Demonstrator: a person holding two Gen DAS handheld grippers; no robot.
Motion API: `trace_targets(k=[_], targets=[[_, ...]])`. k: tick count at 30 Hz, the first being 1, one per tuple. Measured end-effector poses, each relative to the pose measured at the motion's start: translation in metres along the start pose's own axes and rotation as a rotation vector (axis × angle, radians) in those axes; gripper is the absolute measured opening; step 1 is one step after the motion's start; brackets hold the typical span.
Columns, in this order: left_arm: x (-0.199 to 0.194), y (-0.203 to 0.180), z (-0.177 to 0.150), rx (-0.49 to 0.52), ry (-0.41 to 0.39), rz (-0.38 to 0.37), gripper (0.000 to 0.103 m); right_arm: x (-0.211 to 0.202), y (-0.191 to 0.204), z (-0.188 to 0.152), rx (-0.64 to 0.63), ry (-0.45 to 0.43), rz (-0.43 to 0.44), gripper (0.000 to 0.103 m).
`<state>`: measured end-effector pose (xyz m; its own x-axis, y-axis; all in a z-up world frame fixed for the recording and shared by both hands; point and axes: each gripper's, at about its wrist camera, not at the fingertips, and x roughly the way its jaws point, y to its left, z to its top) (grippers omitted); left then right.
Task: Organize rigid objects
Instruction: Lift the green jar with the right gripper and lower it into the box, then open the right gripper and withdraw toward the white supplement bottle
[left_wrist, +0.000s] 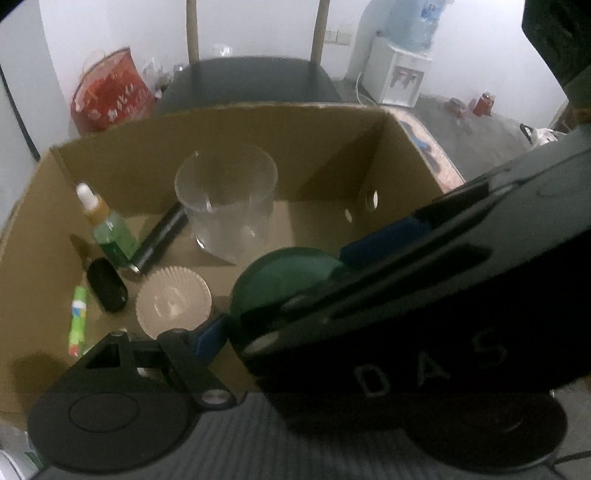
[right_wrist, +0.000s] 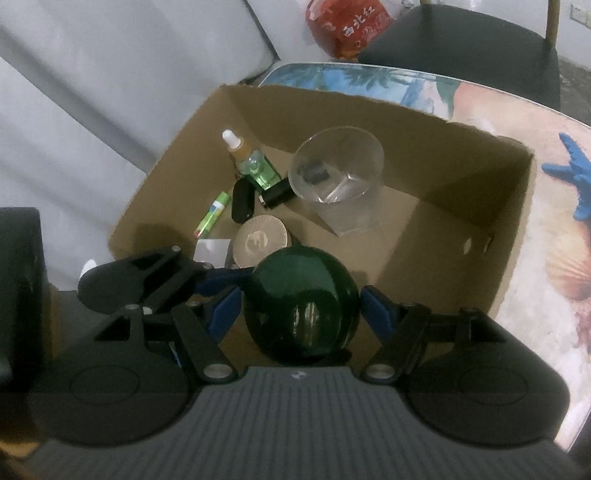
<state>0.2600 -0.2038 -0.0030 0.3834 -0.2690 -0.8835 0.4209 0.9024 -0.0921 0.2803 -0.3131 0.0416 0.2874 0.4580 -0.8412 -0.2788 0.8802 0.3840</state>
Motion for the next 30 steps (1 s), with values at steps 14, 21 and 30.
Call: trace_targets(k=[14,21,30], targets=[[0.001,-0.003,-0.002,-0.006,-0.015,-0.001,0.08,0.014,-0.007,-0.001,-0.002,0.009,0.006,0.07],[-0.021,0.0,-0.005,-0.017,-0.075,-0.017,0.08,0.004,-0.008,-0.002,0.012,-0.031,0.023,0.07],[-0.086,0.027,-0.029,-0.118,-0.246,-0.054,0.08,-0.069,-0.019,-0.016,0.058,-0.249,0.094,0.07]])
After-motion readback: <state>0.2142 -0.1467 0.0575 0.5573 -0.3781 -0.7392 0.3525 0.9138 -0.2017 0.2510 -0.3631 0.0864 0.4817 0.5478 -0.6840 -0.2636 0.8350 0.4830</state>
